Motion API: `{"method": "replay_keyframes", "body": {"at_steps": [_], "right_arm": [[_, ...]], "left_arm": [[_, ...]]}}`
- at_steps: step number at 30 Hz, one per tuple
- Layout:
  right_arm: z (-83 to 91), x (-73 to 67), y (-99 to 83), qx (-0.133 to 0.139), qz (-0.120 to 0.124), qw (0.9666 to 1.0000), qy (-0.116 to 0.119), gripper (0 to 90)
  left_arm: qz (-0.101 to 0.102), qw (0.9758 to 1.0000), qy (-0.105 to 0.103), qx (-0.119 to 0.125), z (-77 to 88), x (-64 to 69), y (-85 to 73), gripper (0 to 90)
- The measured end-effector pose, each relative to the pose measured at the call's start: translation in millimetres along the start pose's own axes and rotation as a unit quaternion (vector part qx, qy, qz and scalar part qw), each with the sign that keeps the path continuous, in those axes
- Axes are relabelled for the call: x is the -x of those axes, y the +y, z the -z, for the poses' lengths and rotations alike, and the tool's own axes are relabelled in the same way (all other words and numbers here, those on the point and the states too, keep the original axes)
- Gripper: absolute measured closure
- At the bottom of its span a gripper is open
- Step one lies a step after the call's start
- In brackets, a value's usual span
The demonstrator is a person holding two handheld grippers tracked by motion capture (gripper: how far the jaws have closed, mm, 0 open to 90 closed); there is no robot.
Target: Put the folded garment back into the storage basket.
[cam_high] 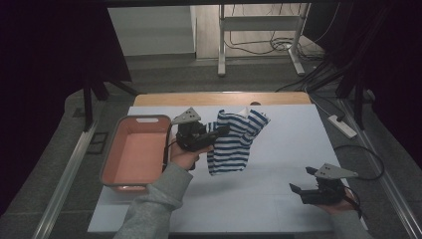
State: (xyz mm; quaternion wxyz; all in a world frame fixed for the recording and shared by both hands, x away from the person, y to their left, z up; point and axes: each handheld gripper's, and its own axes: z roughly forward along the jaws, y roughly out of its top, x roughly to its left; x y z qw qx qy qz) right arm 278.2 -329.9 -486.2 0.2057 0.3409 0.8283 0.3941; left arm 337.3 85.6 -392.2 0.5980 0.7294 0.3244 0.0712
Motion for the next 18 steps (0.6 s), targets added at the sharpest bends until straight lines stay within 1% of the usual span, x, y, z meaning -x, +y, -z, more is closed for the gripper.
{"method": "replay_keyframes", "body": {"at_steps": [9, 14, 18], "right_arm": [[-0.3, -0.1, 0.0, -0.001, 0.0, 1.0, 0.0, 15.0], [-0.2, -0.1, 0.0, -0.001, 0.0, 1.0, -0.001, 15.0], [-0.4, -0.1, -0.1, -0.001, 0.001, 1.0, 0.0, 15.0]], "left_arm": [[-0.002, 1.0, 0.008, 0.004, 6.8, -1.7, 1.0, 73.4], [-0.004, 1.0, 0.007, 0.004, 9.1, -1.7, 0.7, 73.4], [-0.005, 0.9999, 0.01, 0.006, 12.7, -2.4, 0.8, 73.4]]}}
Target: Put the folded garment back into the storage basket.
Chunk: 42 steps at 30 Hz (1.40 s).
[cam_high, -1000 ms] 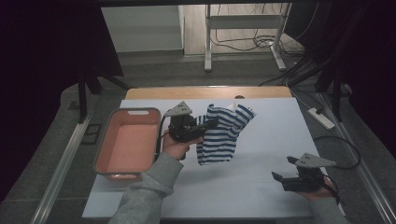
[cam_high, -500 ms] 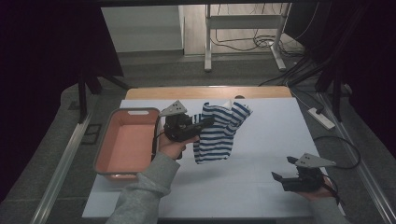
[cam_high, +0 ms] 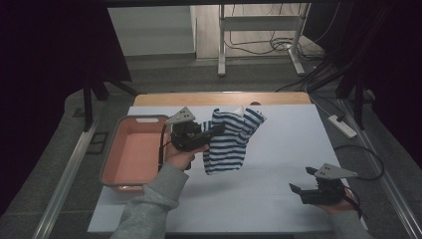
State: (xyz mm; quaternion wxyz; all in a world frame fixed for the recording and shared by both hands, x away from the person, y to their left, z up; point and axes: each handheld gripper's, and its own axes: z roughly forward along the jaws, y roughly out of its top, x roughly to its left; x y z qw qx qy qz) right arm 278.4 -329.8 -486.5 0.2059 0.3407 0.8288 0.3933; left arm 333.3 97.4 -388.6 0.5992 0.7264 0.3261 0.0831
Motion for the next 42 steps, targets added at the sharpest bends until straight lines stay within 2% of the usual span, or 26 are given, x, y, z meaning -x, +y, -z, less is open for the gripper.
{"method": "replay_keyframes", "body": {"at_steps": [10, 42], "right_arm": [[-0.6, -0.1, -0.1, -0.001, 0.0, 1.0, 0.0, 15.0], [-1.1, -0.5, -0.4, -0.003, 0.0, 1.0, -0.002, 15.0]], "left_arm": [[0.0, 0.9999, 0.014, 0.008, 14.2, -4.3, 2.2, 73.4], [0.003, 0.9989, 0.036, 0.029, 48.9, -10.0, 4.2, 73.4]]}}
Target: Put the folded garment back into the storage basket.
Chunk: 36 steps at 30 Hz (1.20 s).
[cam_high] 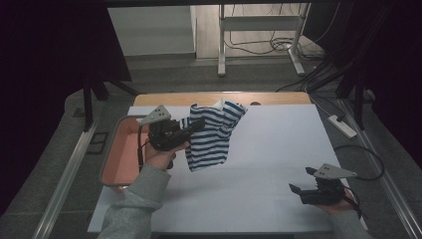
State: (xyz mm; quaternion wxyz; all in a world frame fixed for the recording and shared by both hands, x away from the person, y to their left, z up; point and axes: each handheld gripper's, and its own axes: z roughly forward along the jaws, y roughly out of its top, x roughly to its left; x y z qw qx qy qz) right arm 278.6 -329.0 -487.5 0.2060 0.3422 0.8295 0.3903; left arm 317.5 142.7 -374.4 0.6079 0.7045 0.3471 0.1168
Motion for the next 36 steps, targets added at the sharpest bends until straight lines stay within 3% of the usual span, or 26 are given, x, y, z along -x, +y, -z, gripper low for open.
{"method": "replay_keyframes", "body": {"at_steps": [36], "right_arm": [[0.2, 0.3, -0.2, -0.003, 0.0, 1.0, -0.001, 15.1]], "left_arm": [[0.018, 0.9988, 0.036, 0.028, 42.2, -21.7, -6.4, 73.4]]}}
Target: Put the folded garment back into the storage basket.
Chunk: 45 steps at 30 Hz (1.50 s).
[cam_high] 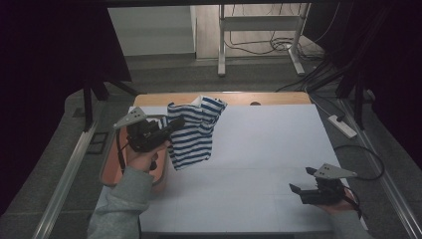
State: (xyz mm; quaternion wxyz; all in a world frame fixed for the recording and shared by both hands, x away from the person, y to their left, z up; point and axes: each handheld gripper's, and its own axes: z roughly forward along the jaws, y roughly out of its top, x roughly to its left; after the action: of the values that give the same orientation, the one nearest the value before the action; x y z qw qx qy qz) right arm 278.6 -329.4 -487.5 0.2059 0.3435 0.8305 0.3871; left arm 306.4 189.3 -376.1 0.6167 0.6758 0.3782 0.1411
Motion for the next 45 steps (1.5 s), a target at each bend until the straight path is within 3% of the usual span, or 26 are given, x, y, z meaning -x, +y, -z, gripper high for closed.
{"method": "replay_keyframes", "body": {"at_steps": [45], "right_arm": [[-0.1, -0.2, 0.4, 0.001, 0.001, 1.0, 0.0, 15.1]], "left_arm": [[0.008, 0.9984, 0.054, 0.015, 49.0, -21.4, 2.8, 73.4]]}}
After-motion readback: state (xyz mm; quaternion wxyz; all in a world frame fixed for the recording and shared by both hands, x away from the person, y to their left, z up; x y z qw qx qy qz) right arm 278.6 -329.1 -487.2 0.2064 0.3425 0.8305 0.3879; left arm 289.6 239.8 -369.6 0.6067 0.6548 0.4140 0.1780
